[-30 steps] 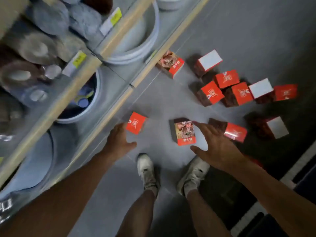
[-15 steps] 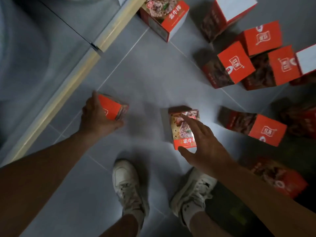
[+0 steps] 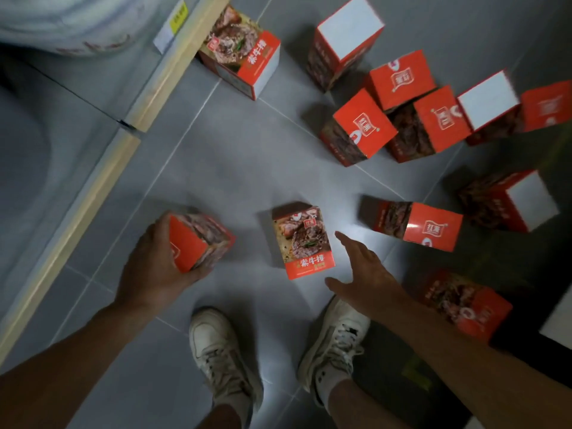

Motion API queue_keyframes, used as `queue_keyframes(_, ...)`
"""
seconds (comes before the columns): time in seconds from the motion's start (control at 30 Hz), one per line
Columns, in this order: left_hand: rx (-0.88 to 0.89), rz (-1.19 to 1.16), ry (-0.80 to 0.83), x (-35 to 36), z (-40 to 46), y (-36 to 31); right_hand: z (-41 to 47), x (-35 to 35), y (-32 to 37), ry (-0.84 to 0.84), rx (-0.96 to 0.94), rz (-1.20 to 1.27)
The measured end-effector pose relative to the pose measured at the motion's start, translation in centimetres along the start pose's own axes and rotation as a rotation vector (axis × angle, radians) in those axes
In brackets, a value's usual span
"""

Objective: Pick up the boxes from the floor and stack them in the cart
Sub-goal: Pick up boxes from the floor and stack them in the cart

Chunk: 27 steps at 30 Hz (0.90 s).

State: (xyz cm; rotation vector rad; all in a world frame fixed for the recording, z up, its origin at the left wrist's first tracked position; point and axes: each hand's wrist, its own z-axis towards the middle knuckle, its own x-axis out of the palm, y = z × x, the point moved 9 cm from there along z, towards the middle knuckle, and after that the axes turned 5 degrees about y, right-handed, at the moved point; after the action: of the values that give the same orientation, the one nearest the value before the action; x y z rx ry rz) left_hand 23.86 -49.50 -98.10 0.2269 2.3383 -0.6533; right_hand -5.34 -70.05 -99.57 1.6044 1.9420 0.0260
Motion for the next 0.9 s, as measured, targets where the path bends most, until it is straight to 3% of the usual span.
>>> queue_keyframes(0.13,0.078,0.001,0.064,-0.1,-2.2,-3.9,-0.4,-0.1,-1.6,0.036,0.135,0.13)
queue_keyframes(0.33,0.127,-0.048,0.067,1.4,-2.1,-5.6,1.8,2.1,-3.6,-0.044,0.289,0.478)
queue_keyframes(0.47,0.146,-0.028,0.043,2.2,-1.2,-4.9,4.7,3.7,-3.2,-0.096,0.284,0.426)
queue_keyframes(0.63,0.146,0.009,0.029,2.4,-0.7,-2.9,8.0,5.0,-0.7,-0.29,0.312,0.451)
queue_keyframes(0.9,0.136,0.031,0.007,1.6,-0.7,0.4,9.3,6.9,1.0,-0.53,0.384,0.177)
